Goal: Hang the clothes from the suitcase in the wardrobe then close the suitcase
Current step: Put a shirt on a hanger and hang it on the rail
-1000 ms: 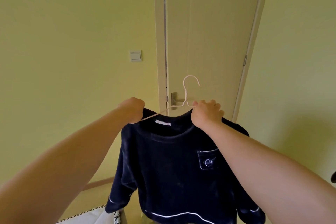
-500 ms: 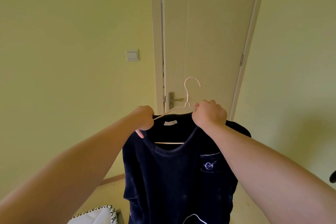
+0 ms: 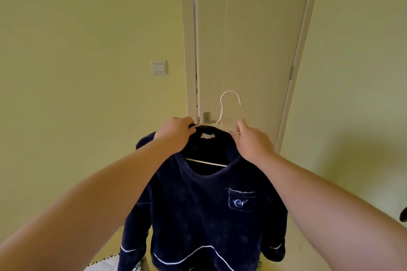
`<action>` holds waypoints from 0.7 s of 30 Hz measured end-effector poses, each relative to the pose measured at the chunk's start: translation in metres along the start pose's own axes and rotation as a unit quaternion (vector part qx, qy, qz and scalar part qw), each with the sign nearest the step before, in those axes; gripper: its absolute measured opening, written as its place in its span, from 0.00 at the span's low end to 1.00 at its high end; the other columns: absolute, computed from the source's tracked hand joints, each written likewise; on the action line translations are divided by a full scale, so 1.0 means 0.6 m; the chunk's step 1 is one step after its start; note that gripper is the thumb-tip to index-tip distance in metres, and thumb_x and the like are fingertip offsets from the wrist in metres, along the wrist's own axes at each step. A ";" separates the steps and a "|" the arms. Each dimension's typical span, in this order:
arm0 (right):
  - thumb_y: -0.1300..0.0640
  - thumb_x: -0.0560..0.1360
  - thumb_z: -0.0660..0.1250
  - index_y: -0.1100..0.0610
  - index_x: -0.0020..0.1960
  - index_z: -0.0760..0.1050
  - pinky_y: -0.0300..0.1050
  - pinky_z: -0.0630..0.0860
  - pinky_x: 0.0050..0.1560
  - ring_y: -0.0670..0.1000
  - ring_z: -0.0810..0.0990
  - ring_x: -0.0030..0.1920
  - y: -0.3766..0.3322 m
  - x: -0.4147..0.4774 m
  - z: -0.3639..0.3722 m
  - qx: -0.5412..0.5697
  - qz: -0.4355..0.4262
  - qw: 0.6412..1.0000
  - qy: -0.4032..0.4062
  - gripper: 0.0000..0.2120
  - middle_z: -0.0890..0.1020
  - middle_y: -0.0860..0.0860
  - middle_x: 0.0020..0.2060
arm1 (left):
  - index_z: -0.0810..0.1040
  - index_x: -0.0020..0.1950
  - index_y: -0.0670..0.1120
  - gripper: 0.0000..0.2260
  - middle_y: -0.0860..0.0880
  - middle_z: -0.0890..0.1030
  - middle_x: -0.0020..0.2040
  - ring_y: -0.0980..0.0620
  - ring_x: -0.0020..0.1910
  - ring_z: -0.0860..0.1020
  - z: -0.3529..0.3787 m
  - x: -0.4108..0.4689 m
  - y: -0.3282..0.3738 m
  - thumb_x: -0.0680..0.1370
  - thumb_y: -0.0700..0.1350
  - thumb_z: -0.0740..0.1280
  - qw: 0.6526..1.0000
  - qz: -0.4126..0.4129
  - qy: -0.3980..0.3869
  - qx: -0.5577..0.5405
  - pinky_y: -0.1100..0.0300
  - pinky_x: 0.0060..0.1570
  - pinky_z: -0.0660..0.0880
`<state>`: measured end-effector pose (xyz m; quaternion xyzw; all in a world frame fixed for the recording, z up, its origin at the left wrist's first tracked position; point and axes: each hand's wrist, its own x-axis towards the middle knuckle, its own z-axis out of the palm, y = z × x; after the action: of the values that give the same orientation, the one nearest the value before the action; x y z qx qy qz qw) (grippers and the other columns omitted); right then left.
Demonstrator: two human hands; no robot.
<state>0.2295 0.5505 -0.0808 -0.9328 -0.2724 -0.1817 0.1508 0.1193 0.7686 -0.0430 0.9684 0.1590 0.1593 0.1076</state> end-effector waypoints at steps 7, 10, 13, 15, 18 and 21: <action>0.51 0.85 0.51 0.54 0.47 0.70 0.51 0.75 0.44 0.58 0.78 0.42 0.044 0.012 0.010 0.013 0.035 0.996 -0.080 0.13 0.77 0.51 0.42 | 0.77 0.60 0.50 0.14 0.48 0.81 0.46 0.47 0.41 0.78 -0.018 0.003 -0.034 0.86 0.54 0.55 0.999 -0.020 0.040 -0.013 0.54 0.37 0.75; 0.53 0.84 0.51 0.55 0.52 0.70 0.55 0.76 0.50 0.59 0.77 0.46 0.017 0.019 0.001 0.017 0.054 0.997 -0.049 0.10 0.76 0.53 0.46 | 0.76 0.58 0.48 0.13 0.49 0.79 0.42 0.51 0.37 0.75 -0.021 0.004 -0.036 0.86 0.53 0.55 0.997 -0.025 0.064 -0.031 0.57 0.31 0.69; 0.46 0.84 0.49 0.53 0.52 0.71 0.53 0.74 0.47 0.59 0.76 0.45 0.007 0.022 -0.009 0.019 0.043 0.998 -0.043 0.15 0.76 0.52 0.44 | 0.77 0.57 0.49 0.13 0.50 0.79 0.42 0.51 0.37 0.75 -0.026 0.003 -0.043 0.86 0.53 0.55 0.997 -0.023 0.055 -0.046 0.57 0.32 0.69; 0.38 0.83 0.47 0.51 0.47 0.68 0.51 0.74 0.43 0.57 0.76 0.42 0.000 0.021 -0.013 0.020 0.016 0.999 -0.041 0.20 0.74 0.50 0.42 | 0.77 0.57 0.49 0.13 0.49 0.79 0.43 0.51 0.39 0.76 -0.025 0.000 -0.044 0.86 0.53 0.56 0.997 -0.018 0.052 -0.053 0.56 0.34 0.73; 0.37 0.83 0.46 0.50 0.41 0.65 0.48 0.71 0.37 0.53 0.75 0.38 -0.006 0.022 -0.012 0.033 -0.012 0.999 -0.030 0.22 0.73 0.48 0.39 | 0.78 0.56 0.49 0.11 0.49 0.80 0.43 0.51 0.38 0.77 -0.021 -0.004 -0.043 0.85 0.52 0.59 0.996 -0.005 0.058 -0.068 0.56 0.35 0.74; 0.38 0.84 0.46 0.50 0.36 0.62 0.47 0.67 0.34 0.53 0.74 0.35 0.002 0.022 -0.014 0.037 0.005 0.999 -0.023 0.23 0.74 0.49 0.36 | 0.78 0.58 0.49 0.05 0.48 0.80 0.47 0.50 0.39 0.77 -0.026 -0.004 -0.057 0.83 0.46 0.65 0.997 -0.012 0.036 -0.072 0.58 0.36 0.72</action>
<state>0.2383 0.5525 -0.0680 -0.9318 -0.2777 -0.1497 0.1796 0.1023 0.8019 -0.0380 0.9498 0.1624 0.2035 0.1736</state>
